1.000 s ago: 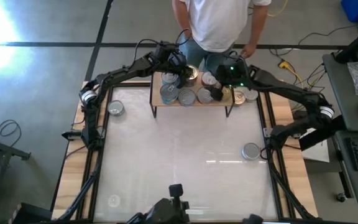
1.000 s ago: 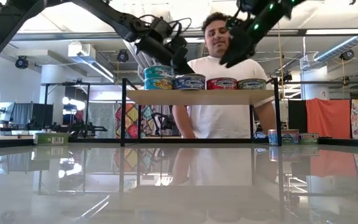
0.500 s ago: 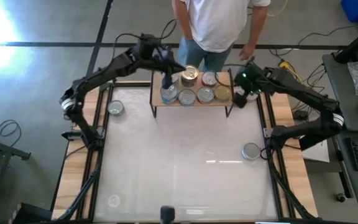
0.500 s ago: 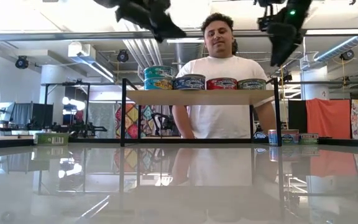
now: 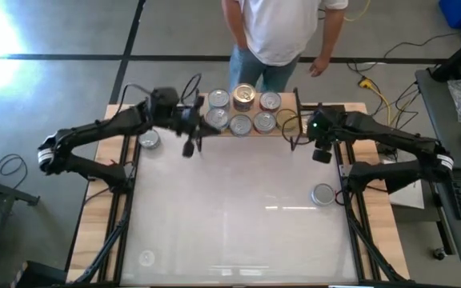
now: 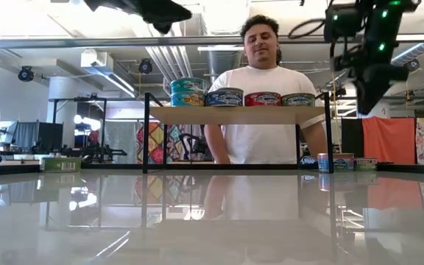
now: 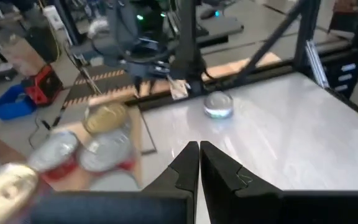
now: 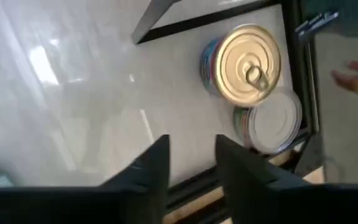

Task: Stack canned seafood by type on shelf
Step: Stack the blue-pink tuna can on top of the blue tuna can on the shelf

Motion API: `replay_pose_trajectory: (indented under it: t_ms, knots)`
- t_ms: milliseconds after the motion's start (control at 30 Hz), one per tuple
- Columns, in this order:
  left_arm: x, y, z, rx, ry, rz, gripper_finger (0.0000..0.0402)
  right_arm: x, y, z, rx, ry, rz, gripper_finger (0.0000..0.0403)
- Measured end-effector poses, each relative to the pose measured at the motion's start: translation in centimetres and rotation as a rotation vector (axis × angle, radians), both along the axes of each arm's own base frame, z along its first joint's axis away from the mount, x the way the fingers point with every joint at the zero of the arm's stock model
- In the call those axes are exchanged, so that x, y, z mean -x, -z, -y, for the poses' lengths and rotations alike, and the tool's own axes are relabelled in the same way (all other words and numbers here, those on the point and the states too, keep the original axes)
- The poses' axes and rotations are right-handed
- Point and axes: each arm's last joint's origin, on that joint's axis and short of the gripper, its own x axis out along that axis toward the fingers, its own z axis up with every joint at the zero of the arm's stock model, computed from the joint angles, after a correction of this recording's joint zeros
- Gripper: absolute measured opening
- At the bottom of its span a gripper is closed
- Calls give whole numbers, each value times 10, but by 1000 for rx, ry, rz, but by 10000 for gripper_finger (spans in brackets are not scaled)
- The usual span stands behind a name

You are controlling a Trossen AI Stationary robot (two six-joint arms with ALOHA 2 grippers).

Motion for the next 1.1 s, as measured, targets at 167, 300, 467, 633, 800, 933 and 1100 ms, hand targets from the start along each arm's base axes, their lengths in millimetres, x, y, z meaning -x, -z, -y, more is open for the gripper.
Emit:
replay_pose_trajectory:
  t_ms: [167, 300, 467, 633, 800, 933, 1100]
  knots:
    - [5, 28, 30, 4, -53, -73, 0, -8, 21, 6, 89, -55, 35, 21]
    - [8, 38, 54, 31, -28, -59, 0, -9, 41, 7, 113, -59, 53, 11]
    - [13, 50, 79, 42, -33, -24, 0, -10, 62, 12, 294, -8, 68, 9]
    - [18, 65, 95, 60, -54, -19, 0, -14, 75, 16, 422, -44, 126, 9]
    - [20, 75, 103, 90, -83, -21, 0, -9, 80, 16, 431, 7, 103, 9]
    - [21, 81, 107, 114, -105, -34, 0, -3, 72, 8, 470, 28, 104, 9]
    - [22, 84, 113, 123, -118, -39, 0, 14, 58, -8, 490, 32, 181, 9]
